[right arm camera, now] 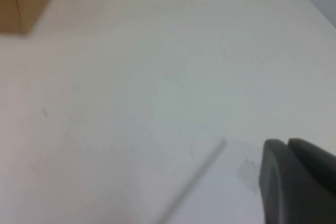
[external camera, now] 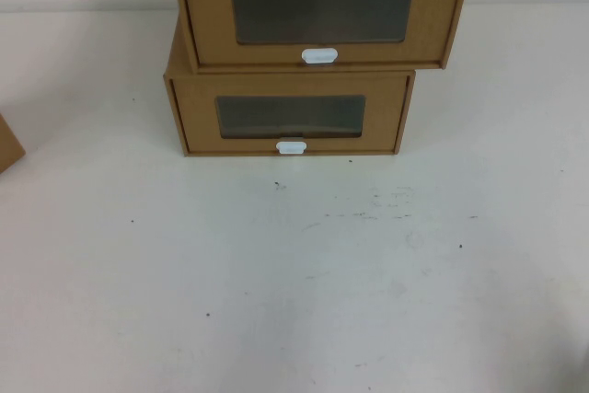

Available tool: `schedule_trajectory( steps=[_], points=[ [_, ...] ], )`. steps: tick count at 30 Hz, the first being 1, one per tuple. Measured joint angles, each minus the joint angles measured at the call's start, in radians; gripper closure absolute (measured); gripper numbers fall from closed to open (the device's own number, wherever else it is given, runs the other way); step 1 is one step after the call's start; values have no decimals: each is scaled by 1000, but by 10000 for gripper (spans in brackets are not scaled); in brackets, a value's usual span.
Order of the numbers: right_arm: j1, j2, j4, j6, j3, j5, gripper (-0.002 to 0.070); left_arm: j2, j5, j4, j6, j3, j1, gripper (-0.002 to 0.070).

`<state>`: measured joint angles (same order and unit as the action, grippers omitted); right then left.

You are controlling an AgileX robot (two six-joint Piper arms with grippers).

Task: Open the shoe box
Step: 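Pull the top drawer of the cardboard box fully open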

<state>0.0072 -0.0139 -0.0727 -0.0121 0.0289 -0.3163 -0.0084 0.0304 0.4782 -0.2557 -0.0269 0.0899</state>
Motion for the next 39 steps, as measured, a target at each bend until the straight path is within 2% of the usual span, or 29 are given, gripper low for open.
schedule_trajectory(
  steps=[2,6,9,12,16,19,24,26,34,39],
  points=[
    [0,0,61,0,0,57,694,0,0,16,-74,0,0,680],
    [0,0,293,0,0,199,694,0,-22,32,-159,0,0,680],
    [0,0,394,0,0,248,694,0,-128,30,-122,12,0,680],
    [0,0,427,0,0,260,694,4,-273,26,13,96,0,680],
    [0,0,438,0,0,271,694,115,-405,6,237,288,0,680],
    [0,0,501,-5,0,290,694,272,-517,-57,344,467,0,680],
    [0,0,874,-66,0,316,694,602,-662,-174,448,776,0,680],
    [0,0,954,-64,0,316,694,710,-685,-189,481,893,0,680],
    [0,0,1048,-6,0,259,694,1097,-775,-180,588,1402,0,680],
    [0,0,1044,86,0,163,694,1351,-920,-85,672,1741,0,680]
  ],
)
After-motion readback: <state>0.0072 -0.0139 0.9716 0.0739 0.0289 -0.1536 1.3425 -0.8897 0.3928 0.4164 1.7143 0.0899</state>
